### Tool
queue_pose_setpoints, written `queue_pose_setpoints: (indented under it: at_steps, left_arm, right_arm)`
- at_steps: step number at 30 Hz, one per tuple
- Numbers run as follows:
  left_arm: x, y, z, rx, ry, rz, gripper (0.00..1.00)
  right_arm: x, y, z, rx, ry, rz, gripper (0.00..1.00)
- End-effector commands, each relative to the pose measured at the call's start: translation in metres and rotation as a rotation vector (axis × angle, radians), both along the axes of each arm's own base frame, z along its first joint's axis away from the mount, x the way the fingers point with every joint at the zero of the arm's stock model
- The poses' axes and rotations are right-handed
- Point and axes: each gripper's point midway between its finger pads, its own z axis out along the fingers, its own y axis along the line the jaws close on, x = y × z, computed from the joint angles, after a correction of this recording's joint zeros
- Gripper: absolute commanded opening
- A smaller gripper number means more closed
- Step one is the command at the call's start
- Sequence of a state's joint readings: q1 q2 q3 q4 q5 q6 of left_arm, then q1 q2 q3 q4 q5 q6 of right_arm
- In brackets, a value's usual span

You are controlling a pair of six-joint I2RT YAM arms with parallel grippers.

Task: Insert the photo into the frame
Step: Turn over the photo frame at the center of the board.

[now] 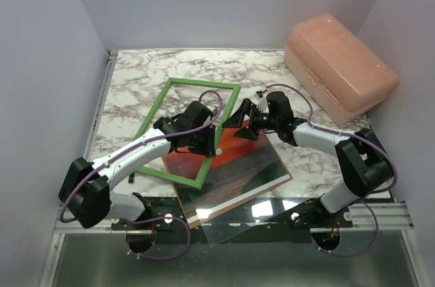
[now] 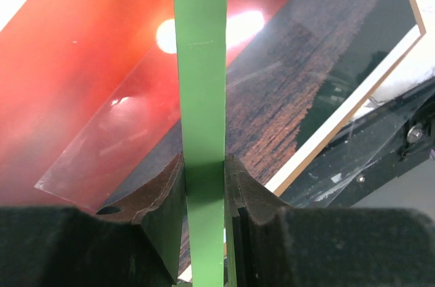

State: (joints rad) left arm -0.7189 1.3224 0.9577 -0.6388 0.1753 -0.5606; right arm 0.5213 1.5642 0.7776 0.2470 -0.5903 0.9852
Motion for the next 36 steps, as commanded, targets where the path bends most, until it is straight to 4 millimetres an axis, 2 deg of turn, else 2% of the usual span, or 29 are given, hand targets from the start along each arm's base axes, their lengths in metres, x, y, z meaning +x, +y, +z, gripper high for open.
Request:
queue_pose_setpoints:
  at_steps: [1,5,7,10,14,15,18,20,21,25,28,32,36]
  left_arm:
    - [-0.014,-0.027,0.026,-0.121,-0.011,-0.039,0.0]
    - [-0.025,-0.034,0.034,-0.14,-0.012,-0.073,0.0]
    - [-0.031,-0.035,0.037,-0.135,-0.018,-0.084,0.0]
    - [-0.037,-0.033,0.039,-0.136,-0.026,-0.088,0.0]
    - [-0.039,-0.022,0.043,-0.114,-0.049,-0.065,0.02]
    - [-0.038,-0.019,0.046,-0.108,-0.062,-0.058,0.11]
    - [-0.034,-0.007,0.062,-0.079,-0.113,-0.026,0.5]
    - [-0.03,0.004,0.073,-0.035,-0.144,0.003,0.65]
    - [-0.028,0.006,0.083,-0.024,-0.164,0.004,0.72]
    - [-0.021,0.028,0.109,0.1,-0.236,0.05,0.9]
    - [-0.018,0.033,0.121,0.176,-0.275,0.058,0.98]
    - [-0.013,0.036,0.123,0.302,-0.312,0.072,0.99]
    - [-0.011,0.026,0.124,0.431,-0.36,0.05,0.98]
  right_arm:
    - [0.015,0.011,0.005,0.037,0.012,0.001,0.97]
    - [0.023,0.015,0.003,0.047,0.026,-0.012,0.92]
    - [0.026,0.019,0.007,0.067,0.026,-0.012,0.86]
    - [0.029,0.024,0.016,0.106,0.023,0.002,0.7]
    - [0.032,0.027,0.031,0.13,0.0,0.01,0.38]
    - [0.032,0.027,0.035,0.131,-0.005,0.01,0.29]
    - [0.036,0.025,0.047,0.105,-0.028,-0.007,0.1]
    - [0.039,0.02,0.052,0.062,-0.029,-0.036,0.02]
    - [0.04,0.018,0.055,0.046,-0.03,-0.049,0.0]
    - [0.042,0.01,0.068,0.0,-0.026,-0.093,0.0]
    - [0.046,0.002,0.068,-0.068,0.017,-0.149,0.0]
    - [0.051,-0.003,0.072,-0.11,0.046,-0.193,0.0]
    - [0.055,-0.006,0.075,-0.13,0.044,-0.212,0.0]
